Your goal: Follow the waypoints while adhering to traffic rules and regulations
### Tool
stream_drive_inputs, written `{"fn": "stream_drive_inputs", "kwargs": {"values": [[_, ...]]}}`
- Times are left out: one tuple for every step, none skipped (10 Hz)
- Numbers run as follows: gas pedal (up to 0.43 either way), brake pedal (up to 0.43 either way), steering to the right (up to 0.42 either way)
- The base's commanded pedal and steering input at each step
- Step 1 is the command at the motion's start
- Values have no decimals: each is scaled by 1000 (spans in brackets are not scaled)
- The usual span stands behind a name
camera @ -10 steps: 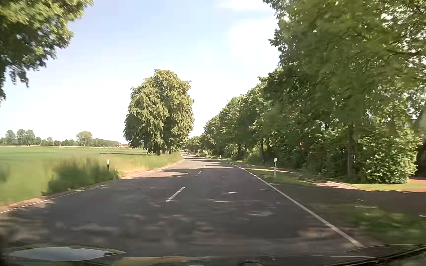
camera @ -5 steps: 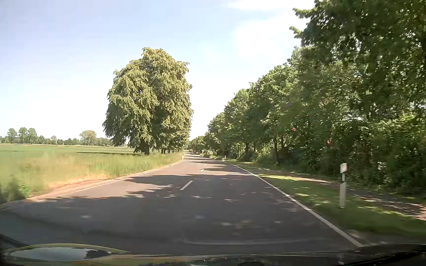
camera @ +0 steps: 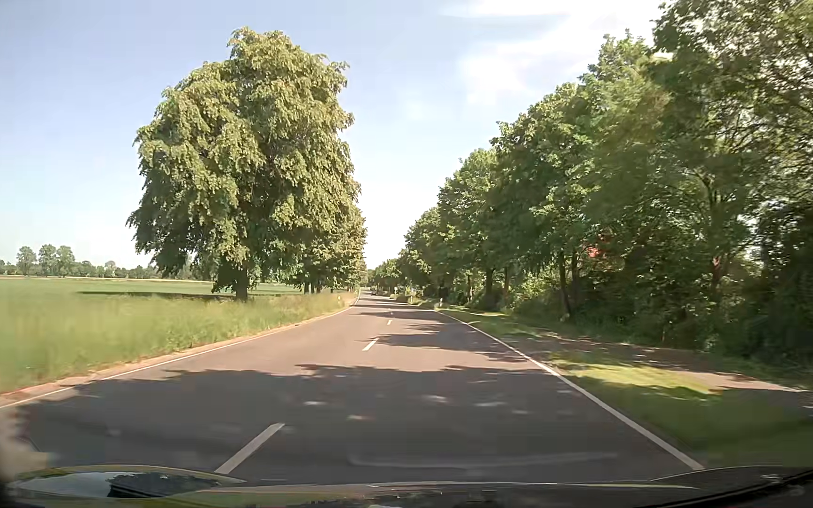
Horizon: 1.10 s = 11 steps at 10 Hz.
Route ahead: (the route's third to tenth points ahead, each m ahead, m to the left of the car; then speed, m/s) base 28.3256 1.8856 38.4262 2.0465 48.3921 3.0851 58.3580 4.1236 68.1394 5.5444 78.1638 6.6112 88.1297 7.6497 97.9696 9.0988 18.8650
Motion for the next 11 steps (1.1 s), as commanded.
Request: {"fn": "stream_drive_inputs", "kwargs": {"values": [[157,0,-8],[157,0,-8],[157,0,-8],[157,0,-8],[157,0,-8],[157,0,-8],[157,0,-8],[169,0,-8],[169,0,-8],[169,0,-8],[169,0,-8]]}}
